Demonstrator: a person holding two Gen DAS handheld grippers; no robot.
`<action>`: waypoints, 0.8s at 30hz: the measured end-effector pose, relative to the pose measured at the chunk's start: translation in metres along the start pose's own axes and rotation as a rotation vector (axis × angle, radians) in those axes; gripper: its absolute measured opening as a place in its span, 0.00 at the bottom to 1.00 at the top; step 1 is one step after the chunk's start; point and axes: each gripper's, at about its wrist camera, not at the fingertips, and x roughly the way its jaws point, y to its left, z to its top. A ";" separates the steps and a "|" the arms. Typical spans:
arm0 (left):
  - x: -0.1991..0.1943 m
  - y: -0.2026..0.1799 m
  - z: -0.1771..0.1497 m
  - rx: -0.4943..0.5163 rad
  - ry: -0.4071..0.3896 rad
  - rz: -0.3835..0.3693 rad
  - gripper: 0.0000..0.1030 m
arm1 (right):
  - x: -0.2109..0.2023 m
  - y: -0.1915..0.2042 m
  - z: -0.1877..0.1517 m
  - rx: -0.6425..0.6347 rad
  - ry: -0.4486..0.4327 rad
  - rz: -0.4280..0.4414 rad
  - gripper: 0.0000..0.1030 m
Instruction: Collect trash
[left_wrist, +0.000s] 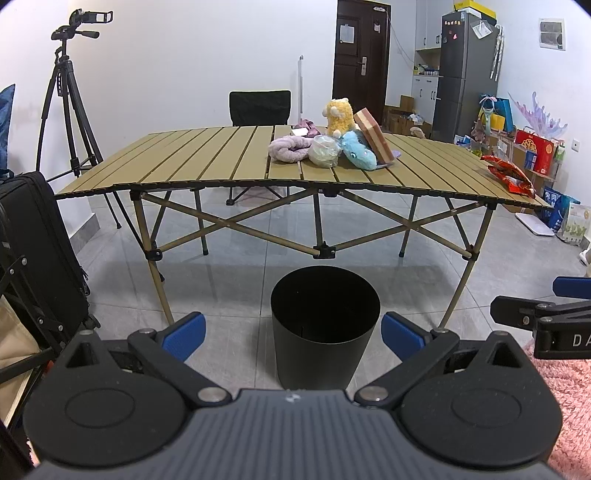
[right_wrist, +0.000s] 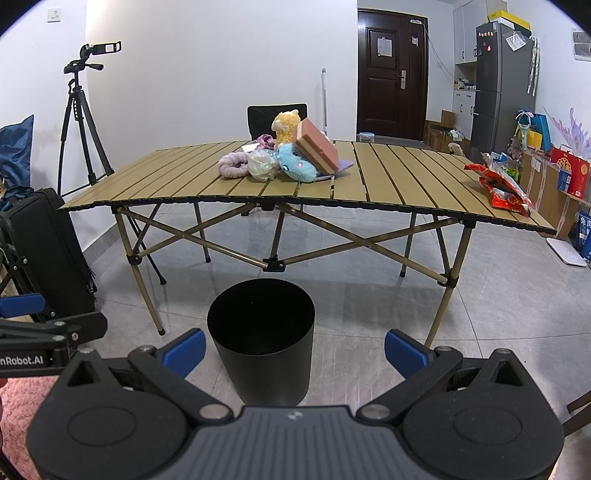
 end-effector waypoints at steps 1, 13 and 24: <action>0.000 0.000 0.000 0.000 0.000 0.000 1.00 | 0.000 0.000 0.000 0.000 0.000 0.000 1.00; -0.002 0.001 0.001 0.000 -0.004 0.002 1.00 | -0.002 0.000 0.000 -0.001 -0.001 0.000 1.00; -0.003 0.002 0.002 0.001 -0.004 0.001 1.00 | -0.002 -0.001 -0.001 -0.001 -0.004 -0.001 1.00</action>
